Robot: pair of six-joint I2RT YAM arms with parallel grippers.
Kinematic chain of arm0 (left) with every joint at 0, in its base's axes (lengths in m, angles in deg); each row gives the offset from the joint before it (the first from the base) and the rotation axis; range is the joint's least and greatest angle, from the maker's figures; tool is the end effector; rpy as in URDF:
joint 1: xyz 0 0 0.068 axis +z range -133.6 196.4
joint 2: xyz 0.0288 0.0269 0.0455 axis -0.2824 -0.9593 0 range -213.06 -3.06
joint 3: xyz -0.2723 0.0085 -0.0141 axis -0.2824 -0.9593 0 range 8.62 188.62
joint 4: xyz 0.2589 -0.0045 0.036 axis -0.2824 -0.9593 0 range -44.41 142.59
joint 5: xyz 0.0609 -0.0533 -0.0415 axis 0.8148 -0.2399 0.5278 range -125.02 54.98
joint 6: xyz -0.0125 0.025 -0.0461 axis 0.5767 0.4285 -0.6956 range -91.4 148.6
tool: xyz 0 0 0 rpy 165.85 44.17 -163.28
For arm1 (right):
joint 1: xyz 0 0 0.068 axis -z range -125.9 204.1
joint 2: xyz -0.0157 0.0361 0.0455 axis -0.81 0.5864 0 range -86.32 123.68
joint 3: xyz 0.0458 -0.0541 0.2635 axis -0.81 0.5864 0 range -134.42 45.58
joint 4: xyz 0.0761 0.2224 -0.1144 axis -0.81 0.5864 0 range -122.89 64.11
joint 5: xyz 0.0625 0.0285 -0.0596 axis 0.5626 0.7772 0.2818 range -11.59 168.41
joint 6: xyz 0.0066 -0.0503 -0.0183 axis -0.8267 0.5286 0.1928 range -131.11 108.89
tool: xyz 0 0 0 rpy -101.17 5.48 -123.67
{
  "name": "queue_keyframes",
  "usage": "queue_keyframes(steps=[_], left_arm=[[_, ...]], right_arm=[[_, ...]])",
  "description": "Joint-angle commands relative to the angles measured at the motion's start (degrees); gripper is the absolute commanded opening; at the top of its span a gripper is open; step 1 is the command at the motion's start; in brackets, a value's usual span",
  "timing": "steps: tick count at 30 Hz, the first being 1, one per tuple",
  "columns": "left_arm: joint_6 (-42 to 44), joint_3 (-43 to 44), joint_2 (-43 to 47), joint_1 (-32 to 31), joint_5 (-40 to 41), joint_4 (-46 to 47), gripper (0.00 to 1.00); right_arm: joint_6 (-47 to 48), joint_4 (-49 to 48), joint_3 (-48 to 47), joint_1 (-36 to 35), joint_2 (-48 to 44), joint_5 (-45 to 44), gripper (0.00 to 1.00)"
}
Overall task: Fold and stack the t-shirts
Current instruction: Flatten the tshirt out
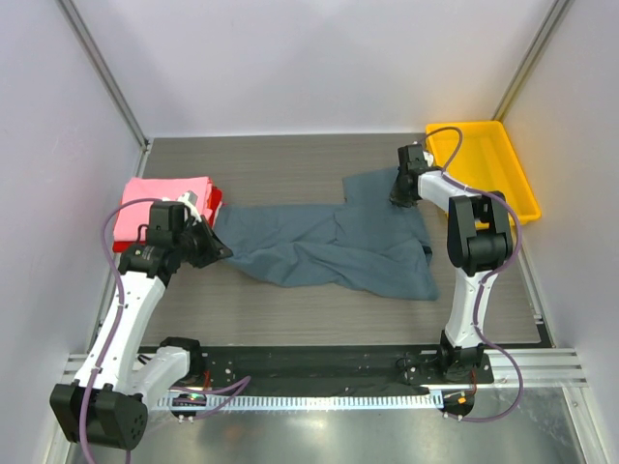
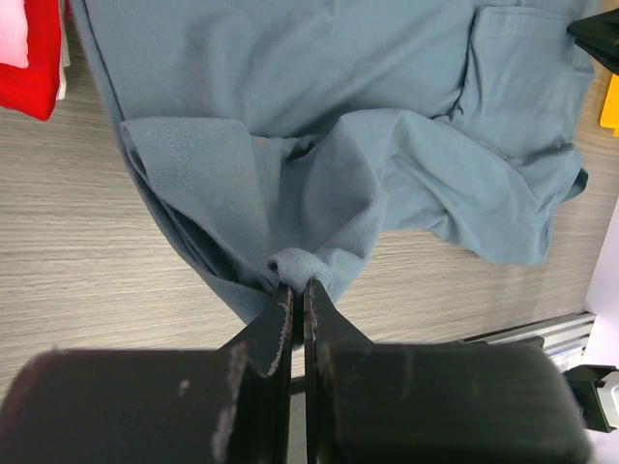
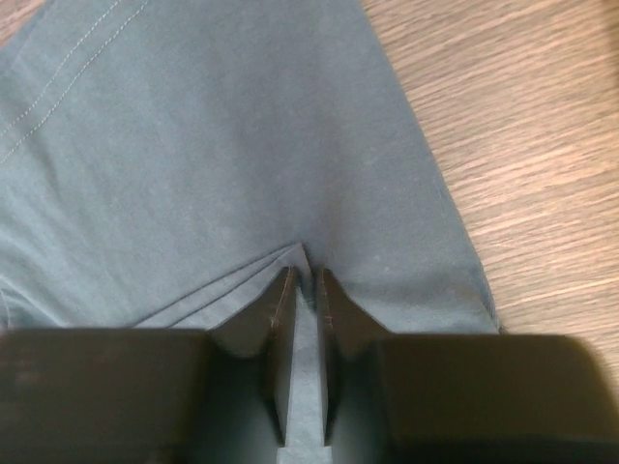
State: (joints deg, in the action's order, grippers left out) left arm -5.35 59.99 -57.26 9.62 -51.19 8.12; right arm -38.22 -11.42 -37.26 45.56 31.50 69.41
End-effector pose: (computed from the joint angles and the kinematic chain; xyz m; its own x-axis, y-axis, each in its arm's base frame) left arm 0.1842 -0.0318 0.2959 -0.7734 -0.4482 -0.4484 -0.1578 0.8211 -0.5485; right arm 0.4346 0.0596 0.1648 -0.7615 0.3409 -0.5514 0.3212 0.9372 0.1358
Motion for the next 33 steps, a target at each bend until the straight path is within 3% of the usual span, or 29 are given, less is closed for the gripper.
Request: queue_keyframes(steps=[1,10,20,33], left_arm=[[1.08,0.92,0.93,-0.24,-0.97,0.26,0.0],[1.26,0.66,0.58,-0.16,-0.8,0.35,0.0],[1.61,0.31,0.4,-0.24,-0.71,0.26,0.0],[1.52,-0.31,0.49,-0.24,-0.8,0.61,0.0]], right_arm=[[-0.13,-1.0,-1.35,-0.43,-1.45,1.08,0.15],[-0.13,-0.56,-1.26,-0.34,-5.49,0.91,0.01],[0.04,1.55,0.58,0.88,-18.85,1.26,0.03],[-0.92,-0.2,5.67,1.5,-17.09,6.96,0.01]])
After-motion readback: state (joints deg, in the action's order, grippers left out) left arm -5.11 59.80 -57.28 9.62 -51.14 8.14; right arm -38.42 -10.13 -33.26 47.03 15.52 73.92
